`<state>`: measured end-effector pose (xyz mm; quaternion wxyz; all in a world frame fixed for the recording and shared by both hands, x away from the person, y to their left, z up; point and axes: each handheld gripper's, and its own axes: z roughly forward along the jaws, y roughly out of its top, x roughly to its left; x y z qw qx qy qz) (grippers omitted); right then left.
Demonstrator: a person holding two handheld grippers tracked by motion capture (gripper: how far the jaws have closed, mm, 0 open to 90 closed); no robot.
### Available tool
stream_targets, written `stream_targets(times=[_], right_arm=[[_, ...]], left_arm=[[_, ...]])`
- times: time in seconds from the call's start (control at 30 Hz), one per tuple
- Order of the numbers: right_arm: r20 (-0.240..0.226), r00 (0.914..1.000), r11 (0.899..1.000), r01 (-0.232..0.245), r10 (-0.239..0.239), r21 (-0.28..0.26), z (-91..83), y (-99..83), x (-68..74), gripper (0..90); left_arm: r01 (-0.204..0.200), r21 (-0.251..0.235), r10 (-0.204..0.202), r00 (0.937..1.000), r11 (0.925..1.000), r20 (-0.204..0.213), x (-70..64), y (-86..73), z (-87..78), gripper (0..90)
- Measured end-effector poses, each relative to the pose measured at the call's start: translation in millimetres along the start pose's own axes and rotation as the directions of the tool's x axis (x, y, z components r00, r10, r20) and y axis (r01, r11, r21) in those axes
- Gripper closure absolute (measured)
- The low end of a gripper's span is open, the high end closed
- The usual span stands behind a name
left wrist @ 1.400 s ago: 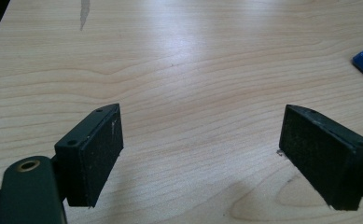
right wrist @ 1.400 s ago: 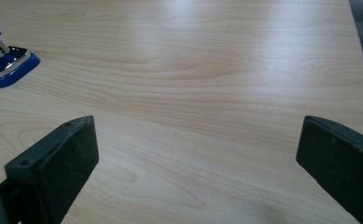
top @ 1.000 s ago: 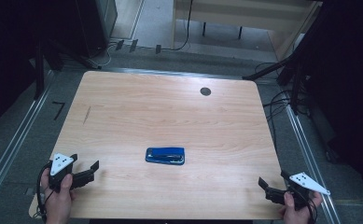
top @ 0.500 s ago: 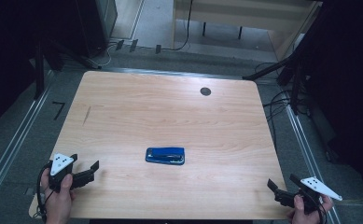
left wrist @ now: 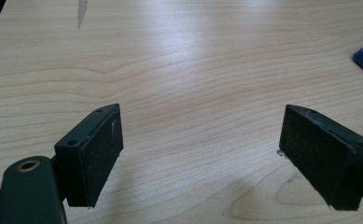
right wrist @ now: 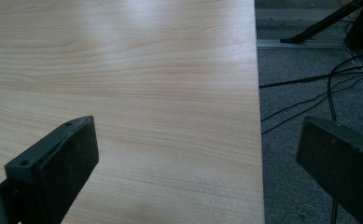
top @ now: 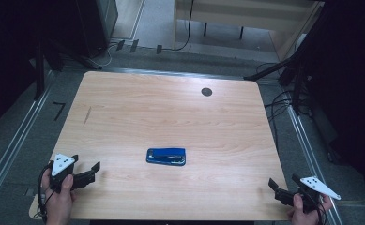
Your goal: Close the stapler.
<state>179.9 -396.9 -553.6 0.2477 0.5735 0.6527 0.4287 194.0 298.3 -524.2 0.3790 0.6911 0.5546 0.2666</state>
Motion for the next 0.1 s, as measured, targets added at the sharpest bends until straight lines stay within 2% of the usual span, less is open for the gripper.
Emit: stream_targets(times=[0.1], right_arm=[[0.003, 1.0000, 1.000, 0.002, -0.002, -0.003, -0.2, 0.0, 0.3, 0.0]], left_arm=[[0.001, 0.003, -0.001, 1.0000, 1.0000, -0.002, -0.5, 0.2, 0.8, 13.6]])
